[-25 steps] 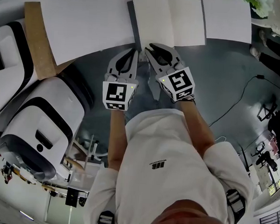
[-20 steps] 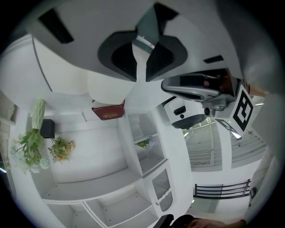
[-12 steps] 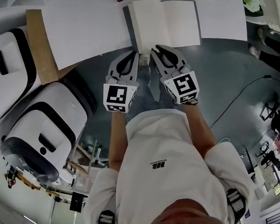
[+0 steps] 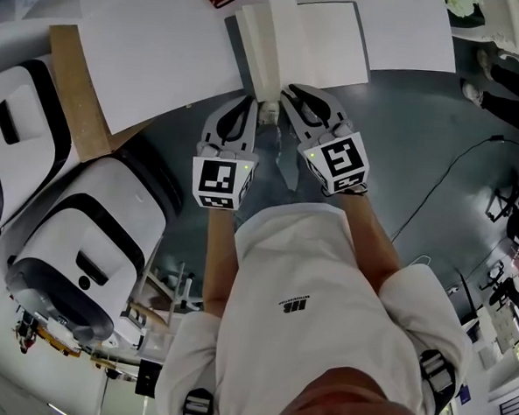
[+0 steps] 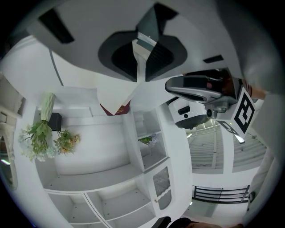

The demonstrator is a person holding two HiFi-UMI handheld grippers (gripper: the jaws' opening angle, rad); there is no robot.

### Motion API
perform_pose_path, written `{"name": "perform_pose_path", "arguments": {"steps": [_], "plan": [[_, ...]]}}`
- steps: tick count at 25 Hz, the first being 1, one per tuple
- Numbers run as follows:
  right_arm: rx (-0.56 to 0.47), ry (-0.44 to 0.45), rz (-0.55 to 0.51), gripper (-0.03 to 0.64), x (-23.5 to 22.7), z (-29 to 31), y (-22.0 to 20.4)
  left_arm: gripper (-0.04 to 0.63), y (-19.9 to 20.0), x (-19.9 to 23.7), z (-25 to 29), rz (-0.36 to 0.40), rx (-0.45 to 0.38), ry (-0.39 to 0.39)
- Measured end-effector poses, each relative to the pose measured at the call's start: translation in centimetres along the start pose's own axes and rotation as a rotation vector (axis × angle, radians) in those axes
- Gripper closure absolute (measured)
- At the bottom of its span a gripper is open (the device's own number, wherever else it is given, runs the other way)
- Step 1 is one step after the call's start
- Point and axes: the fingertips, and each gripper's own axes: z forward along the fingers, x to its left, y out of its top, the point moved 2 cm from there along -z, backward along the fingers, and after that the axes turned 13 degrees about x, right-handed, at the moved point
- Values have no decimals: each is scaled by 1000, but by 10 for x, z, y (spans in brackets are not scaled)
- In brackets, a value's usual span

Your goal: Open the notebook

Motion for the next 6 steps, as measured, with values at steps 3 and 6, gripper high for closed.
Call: {"name": "perform_pose_path", "arguments": {"steps": [3, 6], "plan": [[2, -3, 1, 577, 1, -1, 0, 595, 0, 0, -1, 0, -1, -3], [4, -5, 1, 577, 1, -1, 1, 595, 1, 0, -2, 0, -3, -4]]}}
